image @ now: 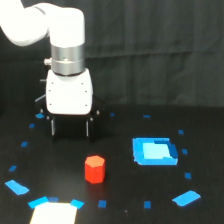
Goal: Pick up the red object from the table
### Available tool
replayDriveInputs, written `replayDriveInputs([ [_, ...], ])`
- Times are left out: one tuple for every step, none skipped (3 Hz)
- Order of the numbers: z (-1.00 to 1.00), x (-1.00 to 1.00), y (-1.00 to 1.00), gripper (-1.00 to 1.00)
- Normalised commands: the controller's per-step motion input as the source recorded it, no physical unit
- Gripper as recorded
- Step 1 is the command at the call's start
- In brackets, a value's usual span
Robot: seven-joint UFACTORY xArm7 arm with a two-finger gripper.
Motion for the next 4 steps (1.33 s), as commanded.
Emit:
replayDriveInputs([
  [-0.29,0.38,-1.00,0.98],
  [-0.26,0.72,-0.95,1.00],
  [-0.32,0.32,-0.59,-0.26],
  [-0.60,-0.26,-0.35,-0.07],
])
